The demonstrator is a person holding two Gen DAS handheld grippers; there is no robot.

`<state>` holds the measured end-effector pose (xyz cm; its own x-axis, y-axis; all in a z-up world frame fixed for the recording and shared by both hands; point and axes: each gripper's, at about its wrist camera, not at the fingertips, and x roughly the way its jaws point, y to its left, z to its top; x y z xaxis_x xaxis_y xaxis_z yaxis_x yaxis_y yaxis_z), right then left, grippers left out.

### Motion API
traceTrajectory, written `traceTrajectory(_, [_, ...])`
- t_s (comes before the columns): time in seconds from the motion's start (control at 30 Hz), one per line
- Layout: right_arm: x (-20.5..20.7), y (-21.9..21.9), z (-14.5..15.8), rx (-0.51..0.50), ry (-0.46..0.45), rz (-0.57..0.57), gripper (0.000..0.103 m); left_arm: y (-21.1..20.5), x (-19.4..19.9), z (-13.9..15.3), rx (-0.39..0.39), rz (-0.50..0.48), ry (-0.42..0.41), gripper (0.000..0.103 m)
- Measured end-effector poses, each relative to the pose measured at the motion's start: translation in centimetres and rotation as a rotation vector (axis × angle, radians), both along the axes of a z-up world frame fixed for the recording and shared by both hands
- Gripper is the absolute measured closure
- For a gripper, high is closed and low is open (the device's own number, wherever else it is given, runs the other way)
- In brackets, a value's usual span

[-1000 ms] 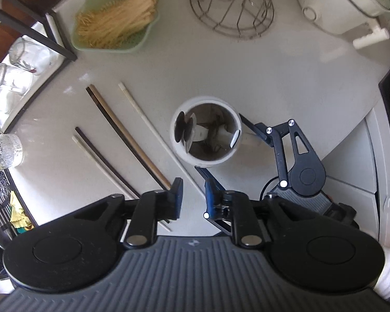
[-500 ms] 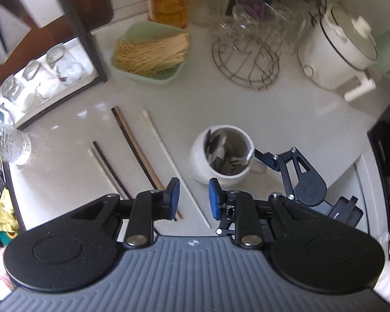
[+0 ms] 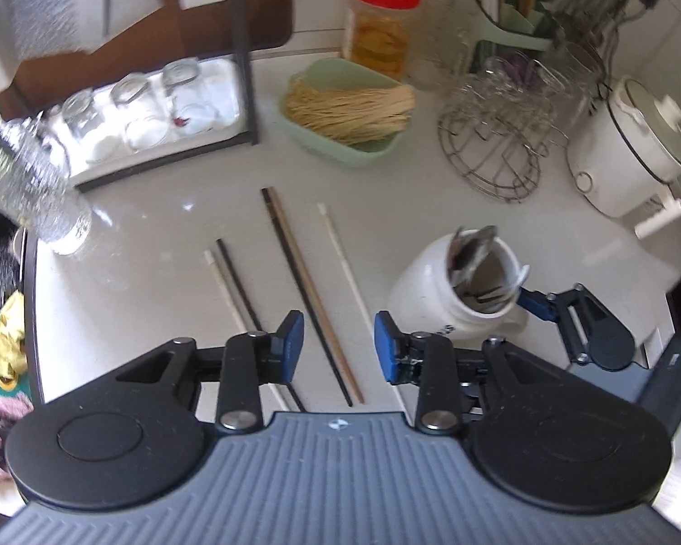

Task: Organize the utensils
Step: 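Withdraw the left tool from the mug and move it over the chopsticks, then lower the left tool onto the white chopstick and close on it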

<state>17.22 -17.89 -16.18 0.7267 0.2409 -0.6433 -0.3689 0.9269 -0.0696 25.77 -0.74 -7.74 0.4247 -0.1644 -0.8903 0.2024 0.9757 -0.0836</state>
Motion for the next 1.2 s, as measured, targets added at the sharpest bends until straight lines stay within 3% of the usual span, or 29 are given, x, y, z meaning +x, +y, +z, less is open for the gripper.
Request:
traceTrajectory(0.17, [-0.1, -0.1, 0.4, 0.035, -0.007, 0.005, 0.012, 1.5, -0.6, -1.4, -0.012, 0.042, -0.044, 0.052])
traceTrajectory(0.23, [-0.1, -0.1, 0.6, 0.046, -0.007, 0.005, 0.008, 1.9, -0.8, -2.0, -0.016, 0.055, -0.064, 0.042])
traceTrajectory(0.3, [-0.2, -0.1, 0.7, 0.059, -0.006, 0.01, 0.008, 2.4, -1.0, -2.5, -0.016, 0.065, -0.084, 0.04])
traceTrajectory(0.73, [-0.1, -0.1, 1.3, 0.112, 0.023, -0.037, 0.008, 4.7, -1.9, -8.2, -0.065, 0.194, -0.101, 0.039])
traceTrajectory(1.2, [-0.2, 0.0, 1.5, 0.107, 0.03, -0.084, 0.009, 6.2, -0.7, -13.4, -0.117, 0.269, -0.043, 0.04])
